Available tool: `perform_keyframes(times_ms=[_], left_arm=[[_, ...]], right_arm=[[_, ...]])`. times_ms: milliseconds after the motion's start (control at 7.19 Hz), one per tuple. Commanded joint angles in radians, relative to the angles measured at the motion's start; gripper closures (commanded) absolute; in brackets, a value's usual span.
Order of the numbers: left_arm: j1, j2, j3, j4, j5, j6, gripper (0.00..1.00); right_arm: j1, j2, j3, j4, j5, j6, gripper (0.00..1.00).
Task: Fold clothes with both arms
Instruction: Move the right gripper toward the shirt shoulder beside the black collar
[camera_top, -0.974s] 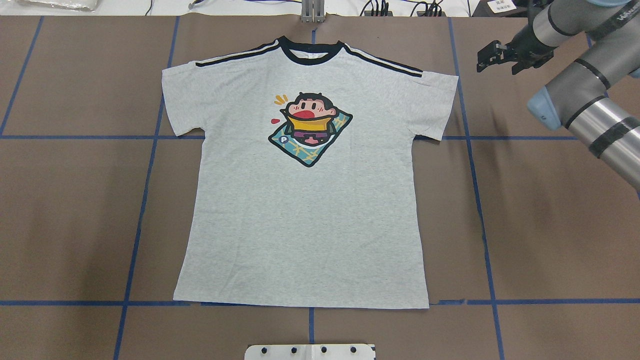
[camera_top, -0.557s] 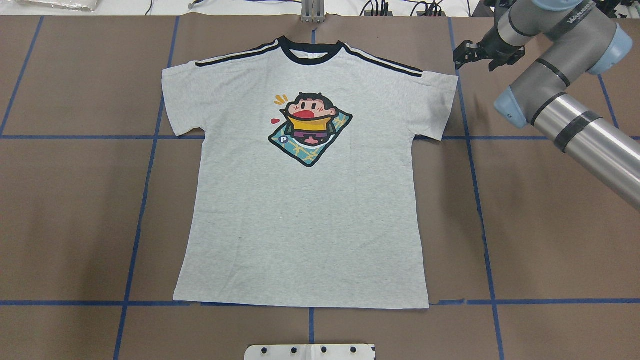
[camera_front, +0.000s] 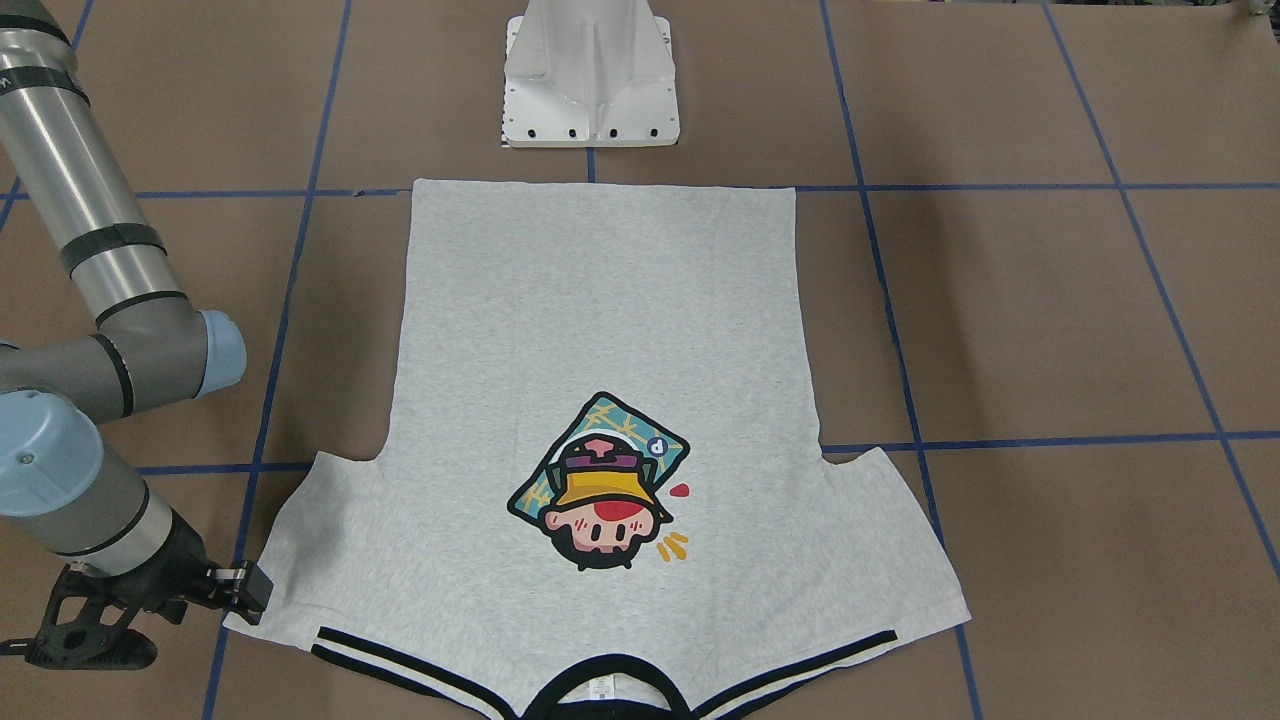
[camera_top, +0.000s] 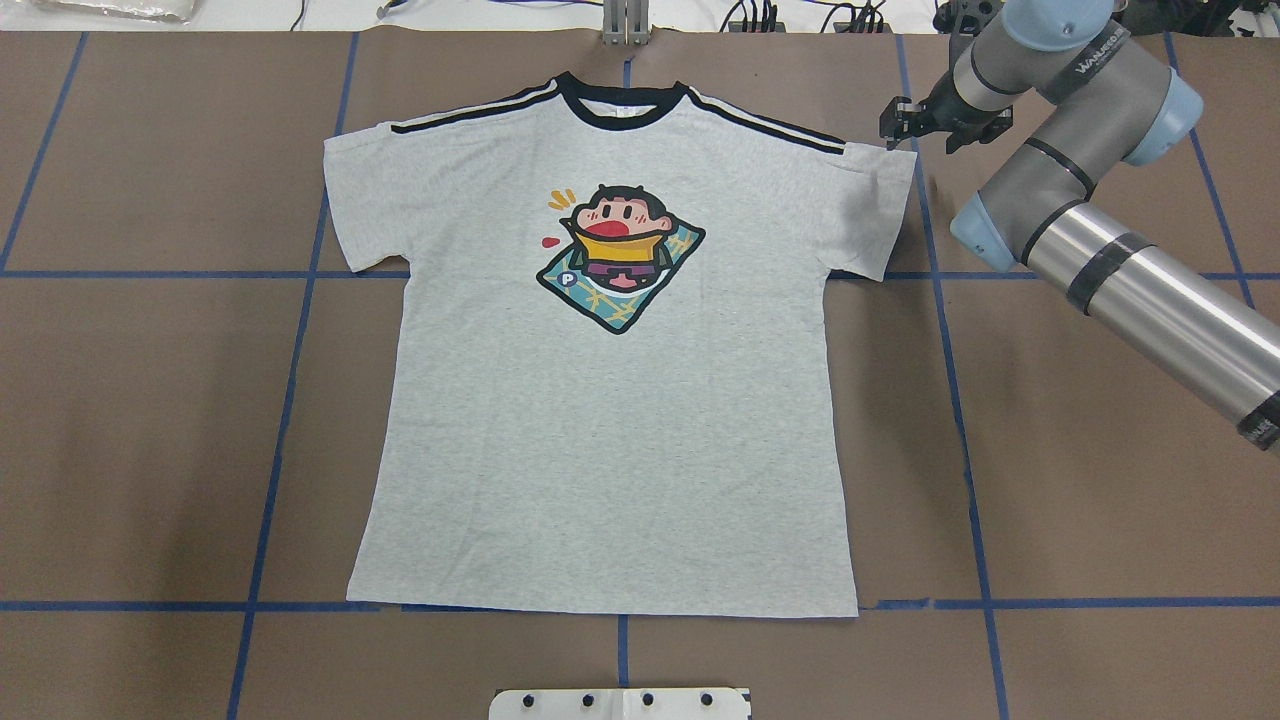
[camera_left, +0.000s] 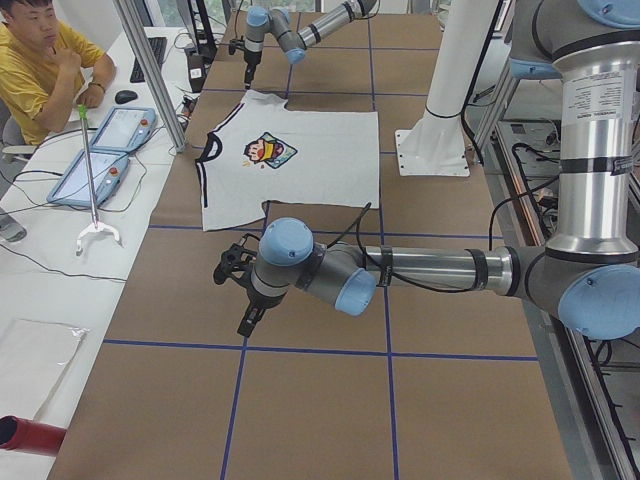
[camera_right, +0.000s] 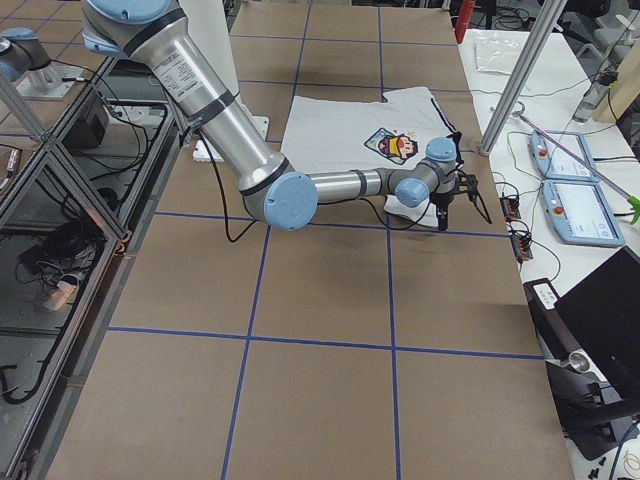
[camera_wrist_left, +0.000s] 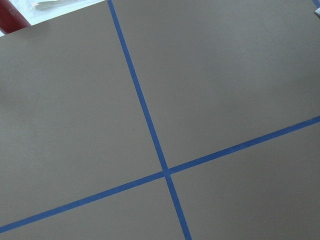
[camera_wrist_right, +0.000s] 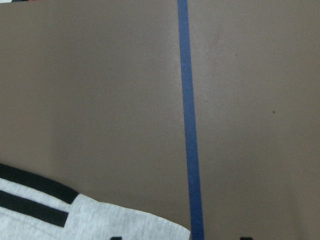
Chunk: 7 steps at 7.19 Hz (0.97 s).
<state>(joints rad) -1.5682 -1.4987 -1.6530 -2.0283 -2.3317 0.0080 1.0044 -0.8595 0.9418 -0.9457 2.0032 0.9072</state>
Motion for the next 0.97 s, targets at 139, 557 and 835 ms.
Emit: perform_keyframes(times_ms=[139, 557, 835], left_arm=[[-0.001, 0.000, -0.001, -0.001, 0.000, 0.003, 0.00], [-0.001, 0.000, -0.001, -0.003, 0.000, 0.006, 0.00], [-0.001, 0.000, -0.001, -0.003, 0.000, 0.006, 0.00]], right_arm=[[-0.001, 0.022, -0.055, 0.001, -0.015, -0.001, 0.26], [-0.004, 0.048, -0.093, -0.001, -0.020, 0.001, 0.30], [-0.009, 0.048, -0.098, -0.001, -0.020, 0.001, 0.35]])
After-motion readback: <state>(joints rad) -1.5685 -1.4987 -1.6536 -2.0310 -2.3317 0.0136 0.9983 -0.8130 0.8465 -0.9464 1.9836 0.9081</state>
